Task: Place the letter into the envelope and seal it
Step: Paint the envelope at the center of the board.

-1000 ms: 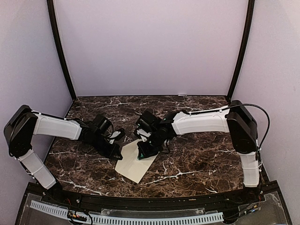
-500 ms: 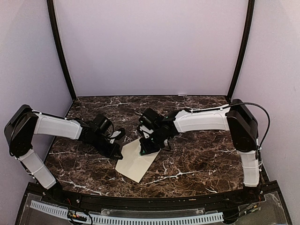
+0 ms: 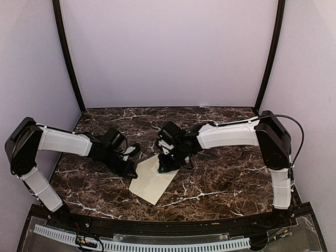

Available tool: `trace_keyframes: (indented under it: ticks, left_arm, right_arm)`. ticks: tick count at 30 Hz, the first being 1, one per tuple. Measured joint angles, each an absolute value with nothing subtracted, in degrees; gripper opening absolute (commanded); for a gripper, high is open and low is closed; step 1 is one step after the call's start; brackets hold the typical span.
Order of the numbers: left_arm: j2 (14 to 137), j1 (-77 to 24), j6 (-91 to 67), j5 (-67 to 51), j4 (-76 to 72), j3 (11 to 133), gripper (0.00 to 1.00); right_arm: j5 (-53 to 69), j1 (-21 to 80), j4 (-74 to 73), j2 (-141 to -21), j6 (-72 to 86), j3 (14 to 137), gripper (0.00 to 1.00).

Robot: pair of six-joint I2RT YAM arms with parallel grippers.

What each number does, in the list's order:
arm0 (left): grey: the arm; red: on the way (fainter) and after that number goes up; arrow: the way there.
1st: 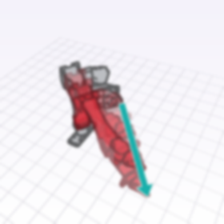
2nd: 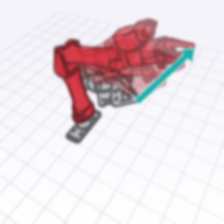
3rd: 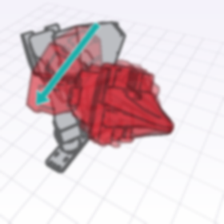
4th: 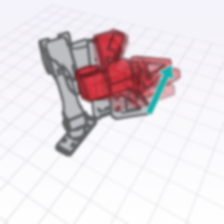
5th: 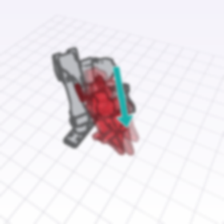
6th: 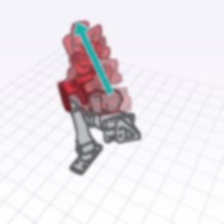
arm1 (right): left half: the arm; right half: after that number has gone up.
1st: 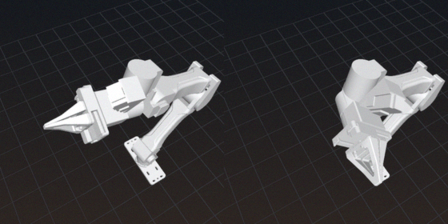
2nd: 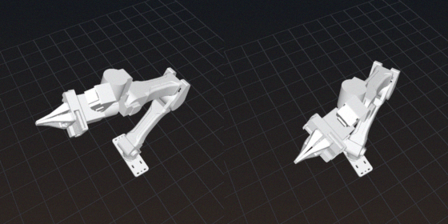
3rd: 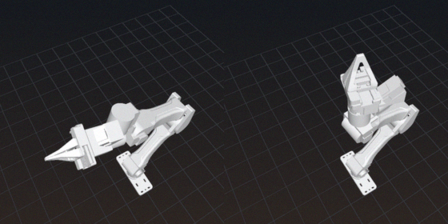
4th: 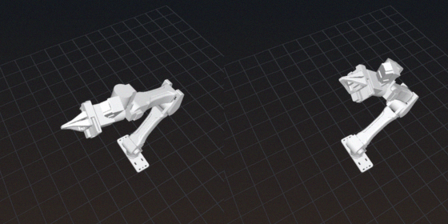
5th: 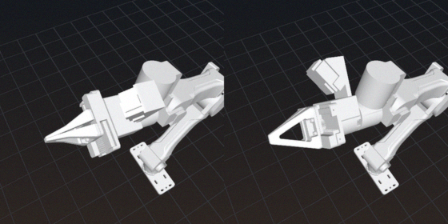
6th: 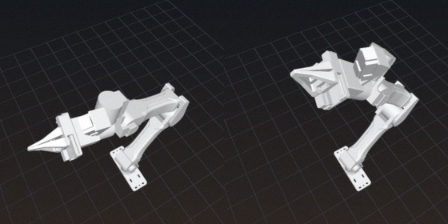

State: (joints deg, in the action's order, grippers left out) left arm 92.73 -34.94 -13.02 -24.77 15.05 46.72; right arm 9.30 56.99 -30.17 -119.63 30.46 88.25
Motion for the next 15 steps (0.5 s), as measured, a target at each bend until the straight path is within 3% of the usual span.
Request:
trace_keyframes:
  ticks: [15]
  left_arm:
    - [92.8, -35.0, -12.7, -24.8, 16.4, 46.7, 0.00]
  right_arm:
    - [10.6, 60.9, -29.2, -117.3, 32.3, 84.7, 0.12]
